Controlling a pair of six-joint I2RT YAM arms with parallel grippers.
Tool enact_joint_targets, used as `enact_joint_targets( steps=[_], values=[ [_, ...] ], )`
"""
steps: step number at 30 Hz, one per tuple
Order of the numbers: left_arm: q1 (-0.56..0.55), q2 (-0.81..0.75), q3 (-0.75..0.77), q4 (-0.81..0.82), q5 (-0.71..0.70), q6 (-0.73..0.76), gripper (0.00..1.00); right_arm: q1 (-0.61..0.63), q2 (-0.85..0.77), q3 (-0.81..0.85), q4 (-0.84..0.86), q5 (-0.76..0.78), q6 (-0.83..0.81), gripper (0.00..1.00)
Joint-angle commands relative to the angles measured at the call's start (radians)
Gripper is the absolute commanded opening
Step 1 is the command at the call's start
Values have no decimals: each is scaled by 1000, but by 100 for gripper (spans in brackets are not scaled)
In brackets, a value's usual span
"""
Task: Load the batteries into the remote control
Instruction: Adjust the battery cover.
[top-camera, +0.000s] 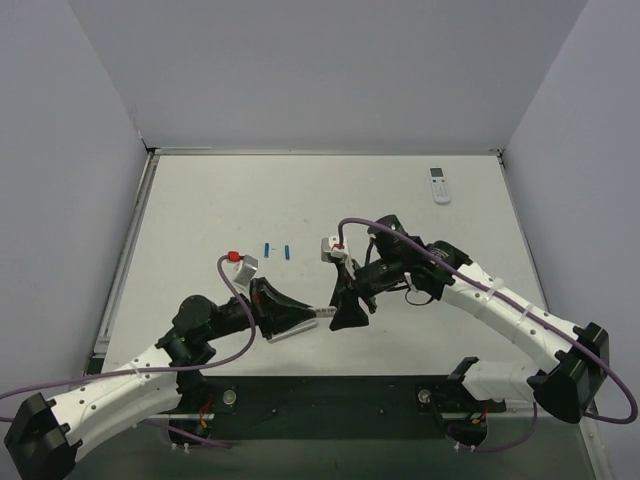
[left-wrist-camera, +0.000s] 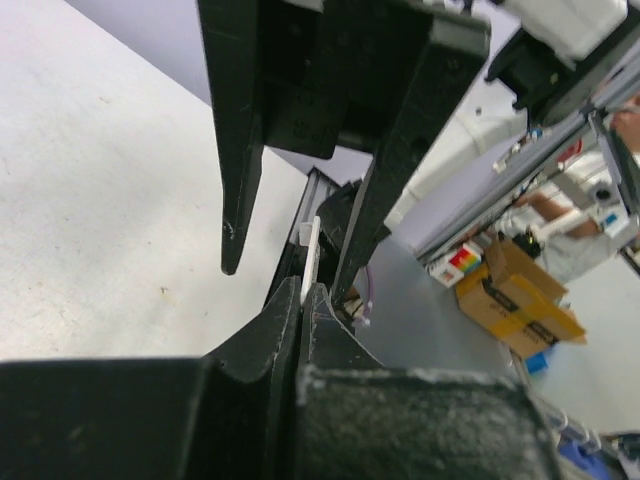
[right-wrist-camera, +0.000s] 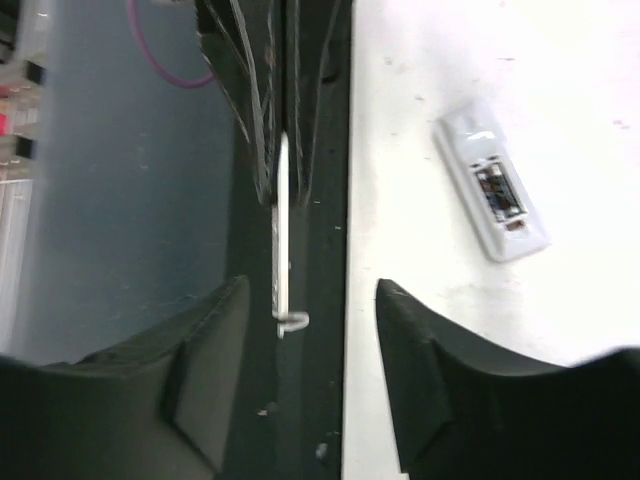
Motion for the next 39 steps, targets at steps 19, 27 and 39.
enact_joint_targets(
  steps=[19, 27, 39],
  values=[
    [0, -315, -107, -91, -469, -304, 0, 10, -240, -344, 879, 433, 931, 61],
    [0, -279, -122, -28, -464, -339, 0, 10, -172, -350, 1021, 372, 1048, 44],
    [0, -255, -135, 42, -464, -381, 0, 10, -132, -366, 1050, 338, 1062, 32]
  ],
)
